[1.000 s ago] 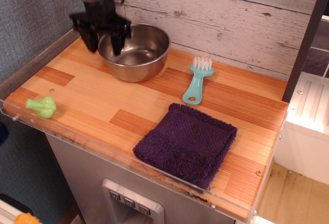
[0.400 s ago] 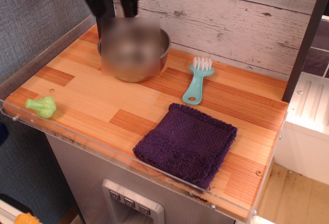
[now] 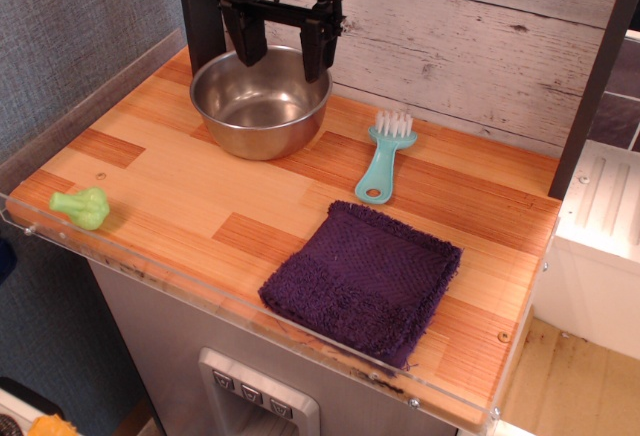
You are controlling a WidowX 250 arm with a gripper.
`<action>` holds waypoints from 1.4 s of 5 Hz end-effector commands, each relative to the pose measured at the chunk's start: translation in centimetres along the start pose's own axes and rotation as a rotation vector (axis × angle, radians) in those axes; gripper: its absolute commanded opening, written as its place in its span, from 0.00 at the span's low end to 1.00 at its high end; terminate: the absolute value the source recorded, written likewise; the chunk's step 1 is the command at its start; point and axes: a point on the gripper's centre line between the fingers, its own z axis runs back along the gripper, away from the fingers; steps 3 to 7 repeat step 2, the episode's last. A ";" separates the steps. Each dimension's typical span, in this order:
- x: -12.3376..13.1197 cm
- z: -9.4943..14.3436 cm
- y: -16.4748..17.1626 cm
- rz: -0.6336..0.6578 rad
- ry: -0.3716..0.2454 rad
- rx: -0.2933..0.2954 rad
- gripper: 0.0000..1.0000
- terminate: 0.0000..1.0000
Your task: Move bowl from black towel to back left corner.
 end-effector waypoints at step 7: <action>-0.8 2.4 -1.0 -0.036 -0.067 0.035 1.00 1.00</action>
